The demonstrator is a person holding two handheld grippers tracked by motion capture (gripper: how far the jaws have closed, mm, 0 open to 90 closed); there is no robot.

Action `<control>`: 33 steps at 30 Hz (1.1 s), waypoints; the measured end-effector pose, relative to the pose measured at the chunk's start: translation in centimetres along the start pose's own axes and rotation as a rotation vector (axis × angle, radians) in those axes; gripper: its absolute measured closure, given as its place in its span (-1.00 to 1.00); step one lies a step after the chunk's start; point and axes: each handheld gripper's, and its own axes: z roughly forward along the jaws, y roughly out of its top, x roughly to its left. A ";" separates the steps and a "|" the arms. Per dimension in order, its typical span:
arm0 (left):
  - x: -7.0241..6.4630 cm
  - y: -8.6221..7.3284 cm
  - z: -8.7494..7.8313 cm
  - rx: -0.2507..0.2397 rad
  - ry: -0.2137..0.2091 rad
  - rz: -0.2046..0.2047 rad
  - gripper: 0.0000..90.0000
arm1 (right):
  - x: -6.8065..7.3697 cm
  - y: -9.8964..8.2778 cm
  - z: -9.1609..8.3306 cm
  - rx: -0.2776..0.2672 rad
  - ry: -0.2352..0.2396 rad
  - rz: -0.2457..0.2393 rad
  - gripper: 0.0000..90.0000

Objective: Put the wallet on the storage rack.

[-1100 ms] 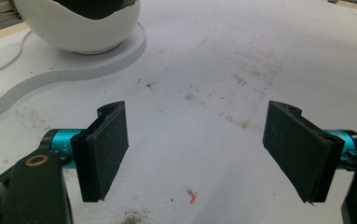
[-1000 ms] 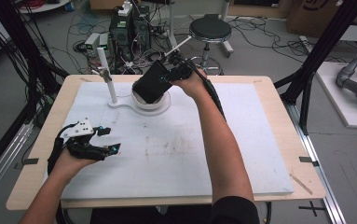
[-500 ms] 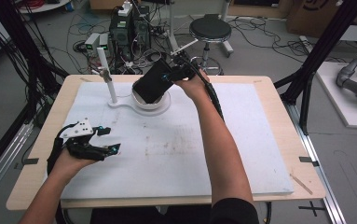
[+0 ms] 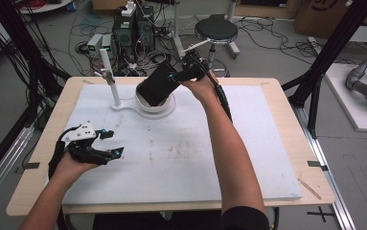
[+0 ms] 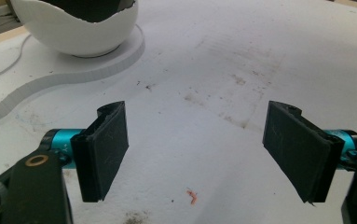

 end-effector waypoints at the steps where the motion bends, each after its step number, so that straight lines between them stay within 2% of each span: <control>1: 0.0 0.0 0.0 -0.001 0.000 -0.001 -0.51 | 0.0 0.0 -0.2 -0.001 0.000 -0.002 -0.38; 9: 0.1 0.1 -0.1 -0.007 0.010 0.001 -0.51 | 1.0 0.2 -2.1 -0.043 0.043 -0.013 -0.43; 16: 0.1 0.5 -0.2 -0.021 0.022 -0.004 -0.51 | 1.9 -1.0 -5.4 -0.085 0.071 -0.041 -0.45; 18: 0.0 0.7 -0.3 -0.025 0.021 0.005 -0.51 | 2.1 -1.5 -6.5 -0.092 0.081 -0.048 -0.47; 23: 0.2 1.0 -0.4 -0.043 0.017 0.004 -0.51 | 2.0 -3.7 -9.5 -0.145 0.104 -0.039 -0.50; 27: 0.5 0.8 -0.4 -0.033 0.019 0.004 -0.51 | 1.9 -6.5 -11.1 -0.183 0.108 -0.028 -0.52; 31: 0.7 0.8 -0.2 -0.039 0.016 -0.007 -0.51 | 1.5 -9.1 -12.0 -0.190 0.111 -0.002 -0.52; 32: 0.7 0.8 -0.2 -0.042 0.016 -0.006 -0.51 | 1.5 -9.5 -12.1 -0.167 0.113 0.006 -0.54; 33: 0.7 0.9 -0.1 -0.044 0.014 -0.006 -0.51 | 1.5 -10.0 -12.3 -0.166 0.111 0.004 -0.54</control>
